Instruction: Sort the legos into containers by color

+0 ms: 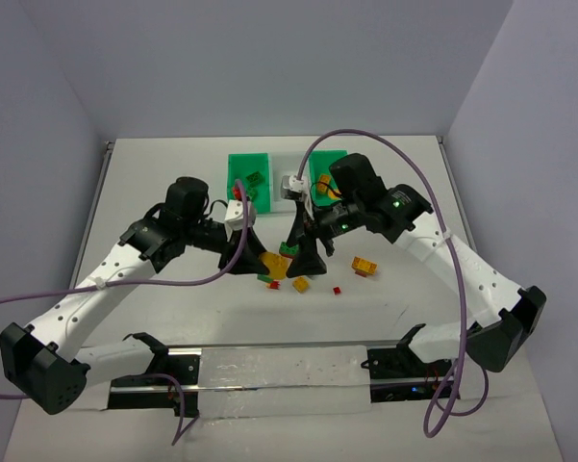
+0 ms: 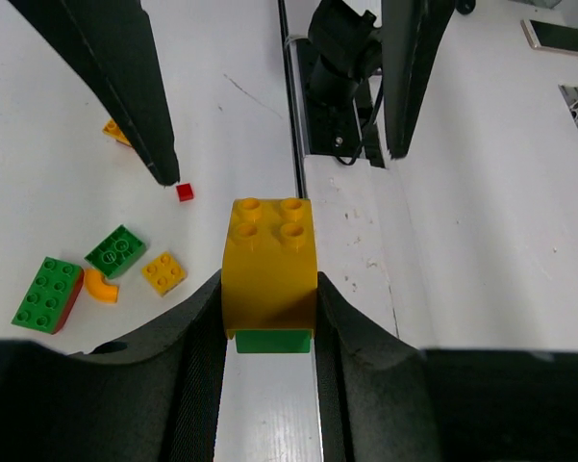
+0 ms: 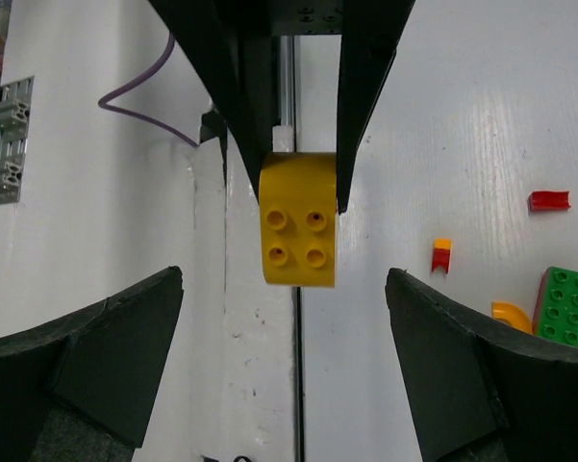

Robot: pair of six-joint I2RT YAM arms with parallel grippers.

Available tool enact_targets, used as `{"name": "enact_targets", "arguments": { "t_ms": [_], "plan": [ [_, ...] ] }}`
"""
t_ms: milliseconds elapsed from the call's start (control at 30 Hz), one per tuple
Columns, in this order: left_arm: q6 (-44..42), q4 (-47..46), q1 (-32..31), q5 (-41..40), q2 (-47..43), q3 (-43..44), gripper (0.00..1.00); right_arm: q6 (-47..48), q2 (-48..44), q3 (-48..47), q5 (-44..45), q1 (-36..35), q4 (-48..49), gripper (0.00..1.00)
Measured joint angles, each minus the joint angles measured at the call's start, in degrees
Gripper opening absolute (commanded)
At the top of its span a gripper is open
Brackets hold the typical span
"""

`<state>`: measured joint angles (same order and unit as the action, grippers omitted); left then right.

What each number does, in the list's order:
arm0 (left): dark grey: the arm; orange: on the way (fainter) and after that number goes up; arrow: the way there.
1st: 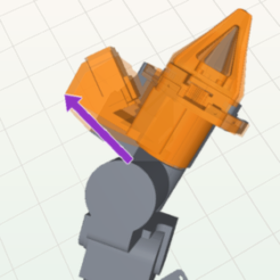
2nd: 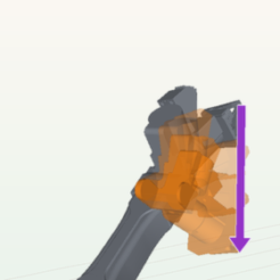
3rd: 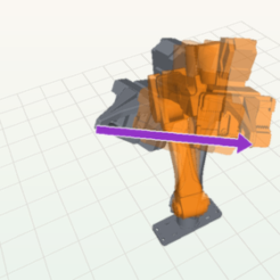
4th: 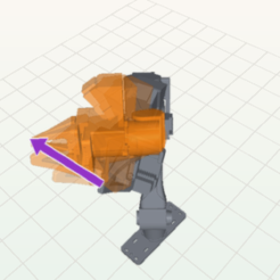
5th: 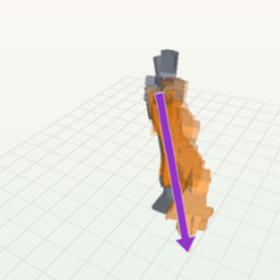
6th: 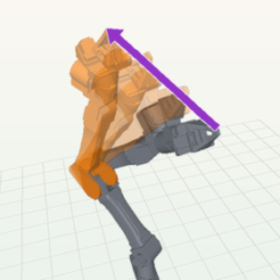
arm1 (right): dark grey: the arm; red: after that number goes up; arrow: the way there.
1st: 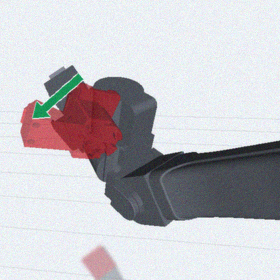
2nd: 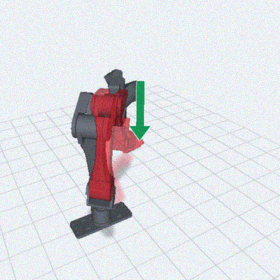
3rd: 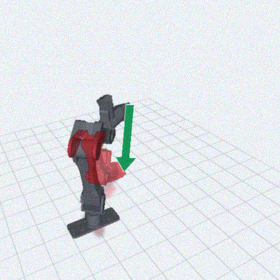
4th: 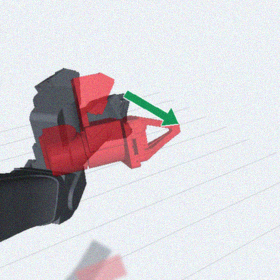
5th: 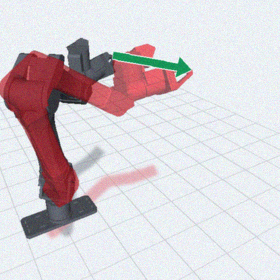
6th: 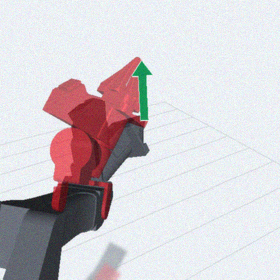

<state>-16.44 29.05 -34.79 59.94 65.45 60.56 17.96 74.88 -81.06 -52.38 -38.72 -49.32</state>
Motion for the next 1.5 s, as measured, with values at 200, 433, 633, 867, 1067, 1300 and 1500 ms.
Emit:
{"name": "enact_targets", "arguments": {
  "t_ms": [200,433,633,867,1067,1300,1500],
  "plan": [
    [5.74,-4.73,0.00,0.02,0.00,-0.87,0.00,-3.03,1.43,0.00,0.22,-0.02,3.13,0.80],
    [10.63,-8.96,0.00,0.24,0.02,-1.08,0.00,-3.73,3.03,-0.02,0.22,-0.98,3.98,0.76],
    [13.26,-11.15,0.00,0.53,0.05,-1.08,0.00,-3.58,4.53,-0.02,0.20,-1.27,4.02,0.50],
    [15.54,-11.70,0.42,-0.09,0.35,-1.08,0.45,-2.58,4.99,-0.71,-0.45,-1.38,3.49,0.00],
    [16.80,-11.74,2.34,-0.73,-0.52,-1.57,0.85,-3.98,4.99,-0.74,-1.61,0.95,3.79,0.00],
    [23.36,-15.17,10.08,-0.33,-3.57,-3.21,0.82,-10.80,6.00,-1.96,-5.97,10.12,8.16,0.00],
    [34.51,-25.21,10.61,0.44,-2.71,-5.69,0.81,-21.02,6.31,-1.55,-11.01,10.28,18.46,0.00]
  ]
}}
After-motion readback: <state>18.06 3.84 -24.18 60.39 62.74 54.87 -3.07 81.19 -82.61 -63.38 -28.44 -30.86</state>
